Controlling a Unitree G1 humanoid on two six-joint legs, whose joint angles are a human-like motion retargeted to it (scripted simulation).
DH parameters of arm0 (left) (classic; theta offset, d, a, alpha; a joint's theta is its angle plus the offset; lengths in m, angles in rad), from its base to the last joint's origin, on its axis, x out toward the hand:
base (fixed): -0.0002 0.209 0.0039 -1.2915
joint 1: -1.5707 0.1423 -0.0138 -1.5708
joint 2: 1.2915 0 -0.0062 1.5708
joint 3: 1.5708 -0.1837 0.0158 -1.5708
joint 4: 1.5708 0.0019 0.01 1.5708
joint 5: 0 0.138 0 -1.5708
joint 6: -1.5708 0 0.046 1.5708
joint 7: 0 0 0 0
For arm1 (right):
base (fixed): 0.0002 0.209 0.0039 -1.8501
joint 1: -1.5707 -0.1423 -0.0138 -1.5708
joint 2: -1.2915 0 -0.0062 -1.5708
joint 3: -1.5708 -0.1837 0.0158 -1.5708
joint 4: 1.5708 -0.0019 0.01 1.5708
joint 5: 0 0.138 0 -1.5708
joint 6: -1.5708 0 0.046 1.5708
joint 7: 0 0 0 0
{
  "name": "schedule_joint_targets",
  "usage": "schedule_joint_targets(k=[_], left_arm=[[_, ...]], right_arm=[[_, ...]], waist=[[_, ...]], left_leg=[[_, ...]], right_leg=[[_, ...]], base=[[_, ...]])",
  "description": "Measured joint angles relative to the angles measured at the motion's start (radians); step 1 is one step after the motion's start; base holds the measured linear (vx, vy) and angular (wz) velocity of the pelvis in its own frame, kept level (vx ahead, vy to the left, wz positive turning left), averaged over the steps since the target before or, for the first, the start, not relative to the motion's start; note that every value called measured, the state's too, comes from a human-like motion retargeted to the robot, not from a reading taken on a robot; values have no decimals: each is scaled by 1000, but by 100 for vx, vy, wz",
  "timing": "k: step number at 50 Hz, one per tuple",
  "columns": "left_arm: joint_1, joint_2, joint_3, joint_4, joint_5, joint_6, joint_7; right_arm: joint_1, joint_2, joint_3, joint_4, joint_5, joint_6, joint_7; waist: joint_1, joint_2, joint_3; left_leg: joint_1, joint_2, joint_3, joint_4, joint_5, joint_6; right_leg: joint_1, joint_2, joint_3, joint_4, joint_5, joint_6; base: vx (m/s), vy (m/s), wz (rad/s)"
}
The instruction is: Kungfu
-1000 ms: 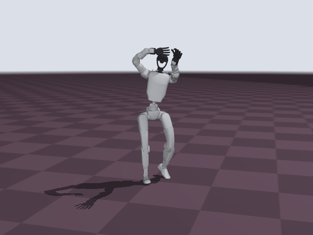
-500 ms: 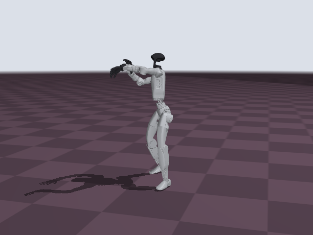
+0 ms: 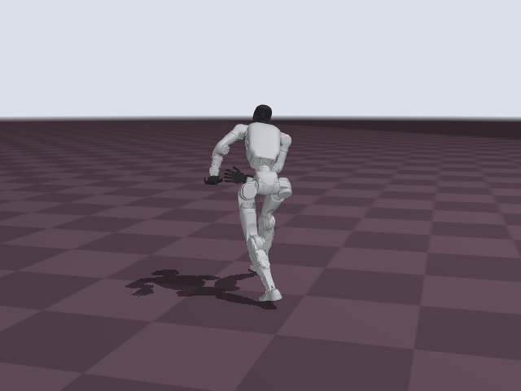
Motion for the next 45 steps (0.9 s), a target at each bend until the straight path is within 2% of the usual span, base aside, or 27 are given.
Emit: schedule_joint_targets(k=[4, 8, 11, 15, 18, 22, 25, 30, 34, 38, 41, 45], left_arm=[[-22, -7, -7, 11, 1, -10, 6], [-48, -7, -20, 13, -14, -22, 8], [-94, -10, -30, 27, -23, 9, 59], [-169, -34, -44, 38, 4, 129, 282], [-183, -83, -5, 63, 28, 245, 563], [-193, -156, 49, 112, -75, 390, 843], [-199, -213, 98, 164, -147, 372, 922], [-216, -239, 140, 235, -317, 337, 901], [-215, -221, 169, 260, -491, 266, 787], [-184, -186, 221, 223, -684, 176, 630], [-128, -157, 266, 147, -813, 138, 570], [-24, -133, 320, 1, -1017, 113, 549]], right_arm=[[-9, -9, -16, -13, -20, 8, -22], [-1, -23, -38, -16, -29, 21, -44], [-13, -51, -63, -26, -55, 52, -23], [-50, -111, -113, -46, -43, 137, 85], [-75, -165, -173, -90, 61, 200, 161], [-83, -248, -237, -179, 218, 237, 158], [-71, -316, -280, -254, 356, 262, 138], [-18, -398, -336, -367, 664, 337, 139], [50, -490, -394, -462, 833, 399, 156], [164, -586, -456, -554, 931, 431, 146], [272, -649, -497, -618, 1025, 458, 136], [454, -712, -574, -699, 1108, 469, 128]], waist=[[-23, 13, -10], [-46, 46, -38], [-60, 69, -58], [-87, 95, -73], [-105, 100, -86], [-133, 101, -104], [-146, 96, -112], [-179, 65, -124], [-213, 24, -141], [-216, -10, -154], [-189, -46, -157], [-169, -119, -171]], left_leg=[[30, 22, -11, -55, 46, -13], [90, 86, 5, -150, 89, -25], [124, 115, -16, -204, 130, -29], [138, 147, -89, -243, 234, -37], [115, 163, -166, -251, 297, -42], [103, 195, -196, -285, 374, -58], [100, 224, -175, -313, 430, -84], [75, 225, -89, -327, 513, -119], [40, 217, 31, -320, 538, -119], [30, 244, 110, -312, 522, -119], [21, 268, 69, -274, 487, -119], [-61, 238, -16, -148, 461, -119]], right_leg=[[19, 2, -20, 7, -13, -27], [45, -12, -50, 32, -55, -52], [74, -33, -72, 64, -112, -65], [124, -82, -105, 101, -175, -76], [161, -130, -131, 119, -221, -79], [207, -190, -166, 137, -249, -76], [246, -227, -190, 144, -261, -72], [313, -310, -201, 132, -277, -41], [365, -399, -229, 123, -287, -7], [436, -444, -287, 106, -285, 14], [493, -440, -315, 83, -261, 20], [540, -488, -317, 36, -205, 44]], base=[[13, -13, 20], [20, -17, 75], [27, -18, 103], [25, -23, 148], [15, -31, 169], [19, -26, 165], [20, -19, 142], [12, -11, 137], [10, -3, 150], [19, 1, 103], [22, 3, 41], [18, 38, 58]])
